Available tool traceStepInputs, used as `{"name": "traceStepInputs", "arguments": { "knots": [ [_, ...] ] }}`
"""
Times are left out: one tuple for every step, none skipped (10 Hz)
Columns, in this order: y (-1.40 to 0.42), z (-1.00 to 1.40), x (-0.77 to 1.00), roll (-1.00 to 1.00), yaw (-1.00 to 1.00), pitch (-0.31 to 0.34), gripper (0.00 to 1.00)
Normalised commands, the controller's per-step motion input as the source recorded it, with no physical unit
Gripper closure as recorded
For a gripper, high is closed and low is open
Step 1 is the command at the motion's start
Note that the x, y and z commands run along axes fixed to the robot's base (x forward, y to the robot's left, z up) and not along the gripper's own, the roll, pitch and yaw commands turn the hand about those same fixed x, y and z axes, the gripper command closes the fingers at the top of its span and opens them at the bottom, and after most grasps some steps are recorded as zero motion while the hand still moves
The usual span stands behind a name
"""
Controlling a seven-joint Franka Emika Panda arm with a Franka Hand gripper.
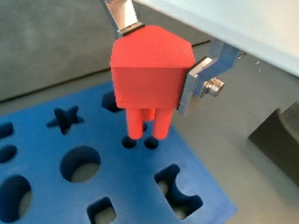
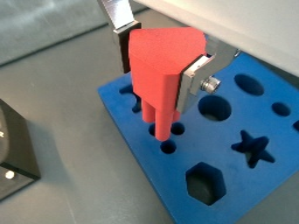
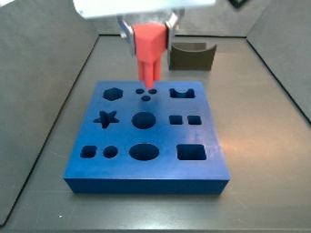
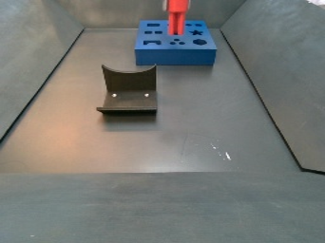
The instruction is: Insert the 3 prong object.
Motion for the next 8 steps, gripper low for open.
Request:
{"name": "traceStepInputs", "arguments": {
  "knots": [
    [0.00, -0.39, 0.00, -0.11, 0.00, -0.007, 1.00],
    [0.00, -0.12, 0.00, -0.13, 0.00, -0.041, 1.00],
    [0.00, -0.06, 0.00, -0.08, 0.03, 0.000, 1.00],
    [0.00, -0.26, 0.00, -0.08, 0.02, -0.017, 1.00],
    [0.00, -0.29, 0.00, -0.05, 0.00, -0.011, 1.00],
    [0.00, -0.18, 0.05, -0.03, 0.00, 0.000, 1.00],
    [0.00, -0.14, 0.07, -0.01, 0.00, 0.010, 1.00],
    [0.00, -0.16, 0.01, -0.01, 0.00, 0.000, 1.00]
  ]
}}
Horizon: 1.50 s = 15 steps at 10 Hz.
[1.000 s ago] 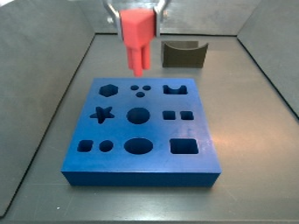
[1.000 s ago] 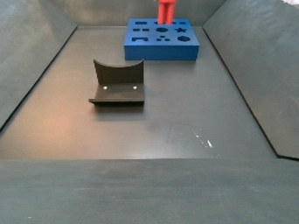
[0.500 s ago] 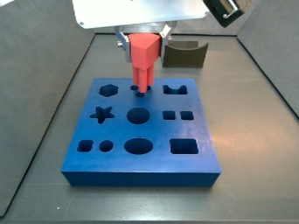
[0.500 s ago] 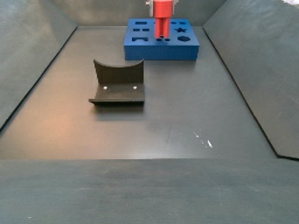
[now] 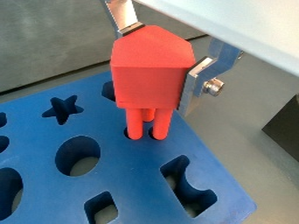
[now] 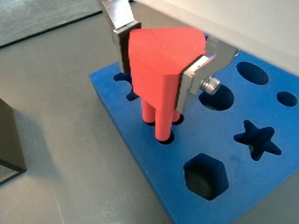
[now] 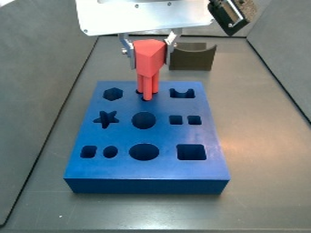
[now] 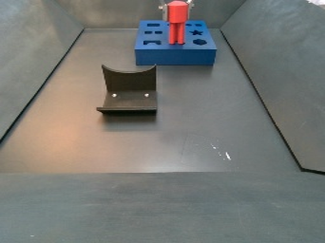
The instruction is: Insert the 3 prong object.
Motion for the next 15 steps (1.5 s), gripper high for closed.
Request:
{"name": "traceStepInputs", "arguments": {
  "knots": [
    [0.00, -0.18, 0.00, -0.07, 0.00, 0.000, 1.00],
    [-0.01, -0.13, 0.00, -0.13, 0.00, 0.000, 1.00],
    [0.00, -0.11, 0.00, -0.12, 0.00, 0.000, 1.00],
    [0.00, -0.06, 0.00, -0.15, 0.00, 0.000, 1.00],
    [0.00, -0.06, 0.00, -0.19, 0.00, 0.000, 1.00],
    [0.00, -0.03, 0.00, -0.20, 0.00, 0.000, 1.00],
    [0.00, -0.02, 0.00, -0.19, 0.00, 0.000, 1.00],
    [0.00, -0.06, 0.00, -0.17, 0.00, 0.000, 1.00],
    [0.00, -0.10, 0.00, -0.11, 0.02, 0.000, 1.00],
    [0.00, -0.12, -0.01, -0.05, 0.09, 0.000, 1.00],
    [0.00, -0.12, -0.03, -0.03, 0.09, 0.000, 1.00],
    [0.00, -0.12, -0.03, -0.03, 0.07, 0.000, 1.00],
    [0.00, -0.14, -0.05, -0.03, 0.06, 0.000, 1.00],
    [0.00, -0.21, 0.00, -0.07, 0.00, -0.001, 1.00],
    [0.00, -0.23, 0.16, -0.04, -0.11, 0.000, 1.00]
  ]
}}
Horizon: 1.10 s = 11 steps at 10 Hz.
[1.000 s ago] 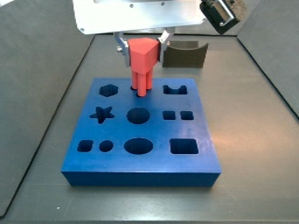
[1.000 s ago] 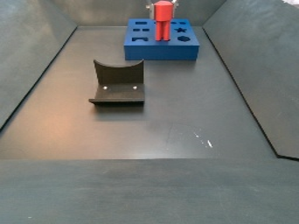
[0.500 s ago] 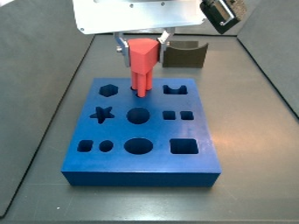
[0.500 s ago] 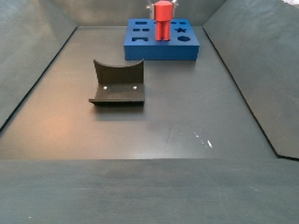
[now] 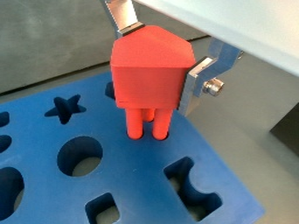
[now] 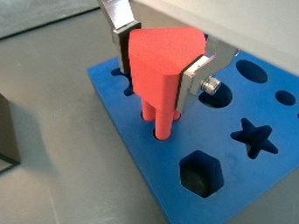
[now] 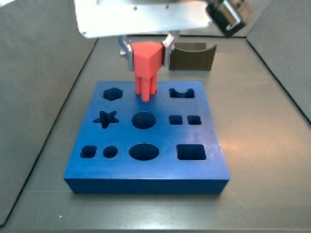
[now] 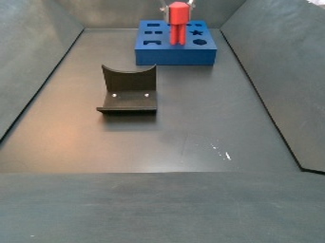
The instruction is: Insert the 3 prong object.
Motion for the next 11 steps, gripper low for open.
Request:
{"name": "traceStepInputs", "arguments": {
  "knots": [
    [0.00, -0.22, 0.07, 0.00, -0.17, 0.000, 1.00],
    [0.00, -0.24, 0.00, -0.05, -0.11, 0.000, 1.00],
    [0.00, -0.26, 0.00, -0.06, -0.05, -0.006, 1.00],
    [0.00, -0.26, 0.00, -0.06, -0.04, -0.019, 1.00],
    [0.00, -0.24, 0.01, -0.03, -0.04, -0.006, 1.00],
    [0.00, -0.23, 0.00, -0.03, -0.03, -0.004, 1.00],
    [0.00, -0.23, 0.00, -0.03, -0.02, -0.010, 1.00],
    [0.00, -0.27, 0.00, -0.06, -0.04, -0.036, 1.00],
    [0.00, -0.28, 0.00, -0.06, -0.03, -0.059, 1.00],
    [0.00, -0.28, 0.00, -0.05, -0.02, -0.060, 1.00],
    [0.00, -0.28, 0.00, -0.05, -0.03, -0.046, 1.00]
  ]
}}
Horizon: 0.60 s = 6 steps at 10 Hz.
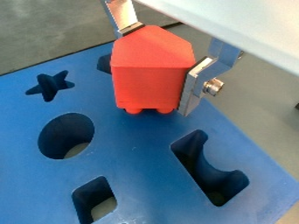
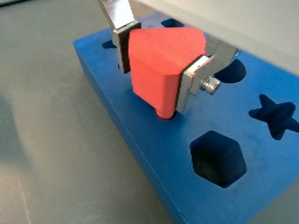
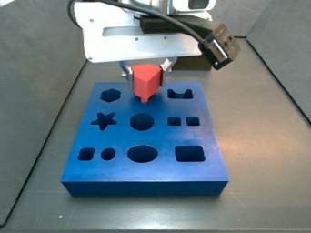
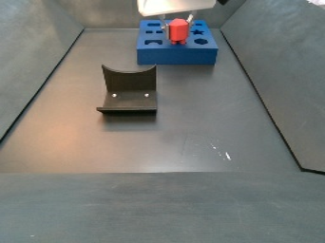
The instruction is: Insert the 3 prong object.
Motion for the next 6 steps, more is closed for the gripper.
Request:
{"name": "traceStepInputs", "arguments": {
  "knots": [
    [0.00, -0.27, 0.00, -0.04, -0.03, -0.033, 1.00],
    [0.00, -0.25, 0.03, -0.03, -0.03, -0.007, 1.00],
    [0.00, -0.17, 0.00, -0.04, -0.03, -0.016, 1.00],
    [0.02, -0.08, 0.00, -0.07, 0.00, -0.036, 1.00],
    [0.04, 0.00, 0.00, -0.05, 0.00, 0.000, 1.00],
    [0.00, 0.00, 0.00, 0.00, 0.00, 0.000, 1.00]
  ]
}}
